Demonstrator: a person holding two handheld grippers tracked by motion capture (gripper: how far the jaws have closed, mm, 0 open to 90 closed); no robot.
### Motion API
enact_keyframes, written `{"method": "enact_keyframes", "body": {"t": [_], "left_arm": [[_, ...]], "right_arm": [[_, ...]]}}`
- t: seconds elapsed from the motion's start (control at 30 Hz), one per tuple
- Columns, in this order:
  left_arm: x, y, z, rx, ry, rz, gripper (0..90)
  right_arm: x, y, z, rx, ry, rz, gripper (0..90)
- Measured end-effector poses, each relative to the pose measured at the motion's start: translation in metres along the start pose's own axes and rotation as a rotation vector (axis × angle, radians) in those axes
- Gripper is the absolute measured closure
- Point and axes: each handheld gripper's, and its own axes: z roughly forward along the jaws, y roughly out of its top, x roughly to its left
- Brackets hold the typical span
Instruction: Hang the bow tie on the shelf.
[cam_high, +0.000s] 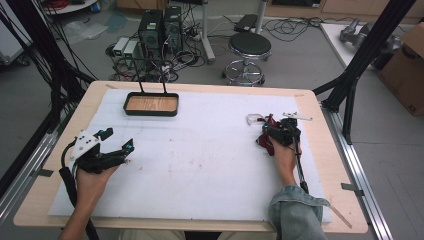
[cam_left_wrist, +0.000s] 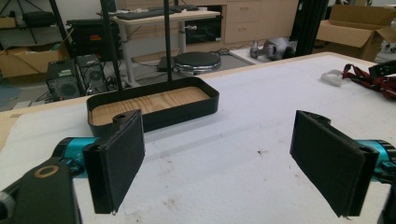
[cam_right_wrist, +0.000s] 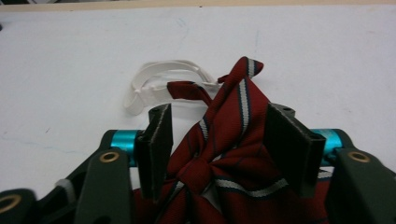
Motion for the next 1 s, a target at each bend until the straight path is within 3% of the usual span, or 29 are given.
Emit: {"method": "enact_keyframes", "body": {"t": [0.07, 0.27, 0.4, 0.53, 0.57, 0.63, 0.77, 0.87, 0.9, 1.0], "left_arm": [[-0.001, 0.000, 0.001, -0.002, -0.002, -0.001, 18.2], [-0.001, 0.000, 0.002, 0.001, -0.007, -0.006, 18.3], [-0.001, 0.000, 0.002, 0.002, -0.013, 0.002, 18.3], [0.002, -0.002, 0.001, 0.003, -0.005, -0.007, 18.3], [0.002, -0.002, 0.001, 0.003, -0.005, -0.007, 18.3], [0.001, -0.003, 0.001, 0.008, -0.005, -0.002, 18.3], [0.001, -0.003, 0.000, 0.006, -0.004, 0.004, 18.3], [0.002, -0.003, 0.000, 0.004, 0.001, -0.002, 18.3], [0.002, -0.004, 0.000, 0.006, 0.002, -0.007, 18.3], [0.000, -0.004, 0.001, 0.008, -0.003, 0.004, 18.4]], "right_arm": [[-0.002, 0.000, 0.000, 0.000, 0.003, 0.020, 45.4], [0.002, 0.003, 0.008, 0.086, -0.039, -0.017, 47.6], [0.002, 0.003, 0.009, 0.100, -0.047, -0.008, 51.0], [0.000, 0.003, 0.009, 0.100, -0.005, 0.025, 69.8], [0.000, 0.003, 0.009, 0.100, -0.005, 0.025, 69.8], [0.002, 0.004, 0.008, 0.099, 0.004, 0.022, 79.9], [0.009, 0.013, -0.004, 0.009, 0.008, -0.045, 81.7], [0.014, 0.020, -0.011, -0.029, 0.011, -0.066, 82.0], [0.019, 0.026, -0.018, -0.071, 0.017, -0.101, 82.3], [0.025, 0.034, -0.026, -0.109, 0.042, -0.126, 82.4]]}}
